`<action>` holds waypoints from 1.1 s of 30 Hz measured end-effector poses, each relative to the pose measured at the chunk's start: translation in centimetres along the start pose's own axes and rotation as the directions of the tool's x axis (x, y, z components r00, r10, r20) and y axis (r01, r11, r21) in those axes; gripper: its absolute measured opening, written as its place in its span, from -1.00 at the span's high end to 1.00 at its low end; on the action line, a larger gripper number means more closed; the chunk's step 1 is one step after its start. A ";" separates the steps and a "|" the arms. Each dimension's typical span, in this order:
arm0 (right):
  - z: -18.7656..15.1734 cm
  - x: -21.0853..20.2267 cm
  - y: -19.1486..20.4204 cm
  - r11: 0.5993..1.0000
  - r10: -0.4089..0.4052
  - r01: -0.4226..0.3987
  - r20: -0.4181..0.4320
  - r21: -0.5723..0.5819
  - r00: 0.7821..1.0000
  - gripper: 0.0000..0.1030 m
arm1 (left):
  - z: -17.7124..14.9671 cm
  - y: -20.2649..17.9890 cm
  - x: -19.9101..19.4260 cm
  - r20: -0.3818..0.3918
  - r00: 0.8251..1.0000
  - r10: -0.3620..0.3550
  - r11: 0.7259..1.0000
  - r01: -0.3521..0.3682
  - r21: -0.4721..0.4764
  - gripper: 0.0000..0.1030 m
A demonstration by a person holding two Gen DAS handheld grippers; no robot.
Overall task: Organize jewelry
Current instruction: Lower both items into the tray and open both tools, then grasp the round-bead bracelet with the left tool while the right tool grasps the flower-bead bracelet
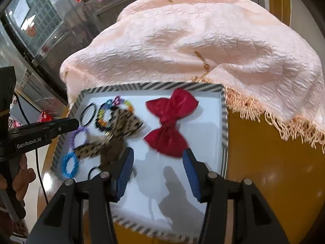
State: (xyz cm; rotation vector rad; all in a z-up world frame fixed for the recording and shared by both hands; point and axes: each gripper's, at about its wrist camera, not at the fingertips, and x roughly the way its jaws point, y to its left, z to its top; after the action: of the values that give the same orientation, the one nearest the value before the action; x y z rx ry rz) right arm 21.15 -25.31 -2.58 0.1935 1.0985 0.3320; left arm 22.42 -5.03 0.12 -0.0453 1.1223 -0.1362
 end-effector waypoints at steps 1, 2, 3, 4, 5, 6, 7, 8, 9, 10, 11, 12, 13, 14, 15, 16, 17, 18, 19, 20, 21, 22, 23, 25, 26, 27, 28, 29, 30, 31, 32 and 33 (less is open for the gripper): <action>-0.5 -0.6 0.4 1.000 0.001 -0.001 0.003 -0.004 1.000 -0.02 | -0.5 0.0 -0.4 0.005 1.000 0.007 1.000 -0.007 0.006 0.46; -1.1 -1.1 0.7 1.000 0.001 -0.001 0.005 -0.008 1.000 -0.03 | -1.1 0.0 -0.9 0.011 1.000 0.009 1.000 -0.009 0.011 0.46; -1.5 -1.6 0.9 1.000 -0.001 0.001 0.007 -0.011 1.000 -0.03 | -1.6 -0.3 -1.1 0.016 1.000 0.006 1.000 -0.006 0.009 0.46; -2.0 -2.0 1.2 1.000 -0.003 0.003 0.006 -0.016 1.000 -0.05 | -2.1 -0.3 -1.3 0.018 1.000 0.003 1.000 -0.003 0.006 0.46; -2.6 -2.4 1.4 1.000 -0.007 0.007 0.006 -0.022 1.000 -0.05 | -2.5 -0.3 -1.4 0.017 1.000 0.001 1.000 -0.001 0.005 0.46; -3.1 -2.8 1.5 1.000 -0.012 0.012 0.005 -0.028 1.000 -0.05 | -3.1 -0.4 -1.6 0.017 1.000 0.003 1.000 -0.003 0.009 0.46; -3.6 -3.1 1.7 0.999 -0.019 0.019 0.003 -0.032 1.000 -0.05 | -3.7 -0.5 -1.7 0.019 1.000 0.007 1.000 -0.008 0.016 0.46; -4.1 -3.5 1.8 0.999 -0.024 0.025 0.003 -0.034 1.000 -0.05 | -4.3 -0.8 -1.8 0.022 1.000 0.013 1.000 -0.013 0.023 0.46; -4.7 -3.8 1.9 0.999 -0.026 0.026 0.005 -0.035 1.000 -0.05 | -4.7 -1.0 -1.9 0.023 1.000 0.015 1.000 -0.015 0.026 0.46; -5.1 -4.1 1.9 0.999 -0.026 0.027 0.006 -0.032 1.000 -0.05 | -5.2 -1.1 -2.1 0.023 1.000 0.013 0.999 -0.014 0.030 0.46; -5.7 -4.5 1.9 0.999 -0.029 0.029 0.006 -0.029 1.000 -0.05 | -5.7 -1.2 -2.4 0.023 1.000 0.011 0.999 -0.012 0.034 0.46; -6.1 -4.7 1.9 0.999 -0.032 0.032 0.006 -0.027 0.999 -0.05 | -6.3 -1.3 -2.8 0.026 1.000 0.011 0.999 -0.012 0.040 0.46; -6.6 -5.0 1.9 0.999 -0.036 0.036 0.006 -0.026 0.999 -0.05 | -6.8 -1.3 -3.1 0.029 1.000 0.012 0.999 -0.013 0.043 0.46; -7.2 -5.3 1.8 0.999 -0.041 0.041 0.007 -0.026 0.999 -0.05 | -7.3 -1.4 -3.4 0.033 0.999 0.013 0.999 -0.014 0.049 0.46; -7.6 -5.6 1.8 0.999 -0.046 0.047 0.005 -0.026 0.999 -0.05 | -7.7 -1.5 -3.6 0.036 0.999 0.013 0.998 -0.015 0.054 0.46; -8.2 -5.8 1.7 0.998 -0.055 0.055 0.002 -0.025 0.998 -0.05 | -8.1 -1.7 -3.8 0.038 0.999 0.014 0.998 -0.016 0.061 0.46; -8.7 -6.1 1.6 0.998 -0.061 0.061 0.001 -0.023 0.998 -0.05 | -8.4 -1.8 -4.0 0.039 0.999 0.015 0.998 -0.017 0.067 0.46; -9.2 -6.3 1.5 0.998 -0.066 0.066 0.000 -0.019 0.998 -0.05 | -8.9 -2.0 -4.2 0.041 0.999 0.015 0.997 -0.018 0.076 0.46; -9.8 -6.7 1.2 0.997 -0.072 0.072 -0.002 -0.013 0.997 -0.05 | -9.3 -2.2 -4.3 0.041 0.999 0.013 0.997 -0.016 0.081 0.46; -10.1 -6.9 1.0 0.997 -0.077 0.077 -0.003 -0.008 0.997 -0.05 | -9.6 -2.3 -4.4 0.038 0.999 0.009 0.996 -0.013 0.084 0.46; -10.5 -7.2 0.8 0.996 -0.085 0.085 -0.003 -0.002 0.996 -0.05 | -10.1 -2.5 -4.4 0.032 0.999 0.000 0.996 -0.003 0.088 0.46; -10.9 -7.6 0.5 0.996 -0.093 0.094 -0.002 0.005 0.996 -0.05 | -10.4 -2.6 -4.4 0.027 1.000 -0.006 0.996 0.004 0.090 0.46; -11.4 -7.9 0.1 0.995 -0.103 0.103 -0.002 0.013 0.995 -0.05 | -10.8 -2.7 -4.4 0.022 1.000 -0.013 0.996 0.011 0.092 0.46; -12.3 -8.5 -0.7 0.992 -0.125 0.125 -0.007 0.030 0.992 -0.05 | -11.6 -3.0 -4.3 0.001 0.999 -0.034 0.995 0.033 0.093 0.46; -12.9 -8.8 -1.2 0.990 -0.138 0.138 -0.013 0.043 0.990 -0.05 | -11.9 -3.1 -4.1 -0.008 0.999 -0.040 0.995 0.041 0.094 0.46; -13.4 -9.0 -1.7 0.988 -0.147 0.148 -0.020 0.052 0.989 -0.05 | -12.5 -3.3 -4.0 -0.020 0.999 -0.050 0.994 0.051 0.095 0.46; -14.0 -9.2 -2.1 0.985 -0.159 0.161 -0.027 0.063 0.987 -0.05 | -12.8 -3.4 -3.9 -0.028 0.998 -0.056 0.994 0.059 0.095 0.46; -14.8 -9.3 -2.6 0.982 -0.174 0.176 -0.036 0.073 0.984 -0.05 | -13.2 -3.5 -3.6 -0.040 0.997 -0.066 0.993 0.070 0.096 0.46; -15.3 -9.3 -3.0 0.979 -0.184 0.187 -0.046 0.080 0.982 -0.05 | -13.5 -3.7 -3.5 -0.052 0.996 -0.075 0.992 0.080 0.098 0.46; -16.0 -9.3 -3.4 0.977 -0.190 0.195 -0.058 0.088 0.980 -0.05 | -13.8 -3.9 -3.2 -0.065 0.994 -0.084 0.991 0.090 0.099 0.46; -16.7 -9.3 -3.7 0.975 -0.193 0.199 -0.068 0.098 0.979 -0.05 | -13.9 -4.0 -3.1 -0.072 0.993 -0.089 0.990 0.096 0.100 0.46; -17.4 -9.4 -4.0 0.974 -0.194 0.201 -0.075 0.106 0.978 -0.05 | -14.2 -4.3 -2.9 -0.083 0.992 -0.098 0.989 0.106 0.104 0.46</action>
State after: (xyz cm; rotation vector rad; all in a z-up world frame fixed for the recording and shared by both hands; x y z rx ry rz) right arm 2.41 -32.54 -3.72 0.1730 1.1903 0.0987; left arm 7.99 -8.44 -2.97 -0.0009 1.1892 -0.2921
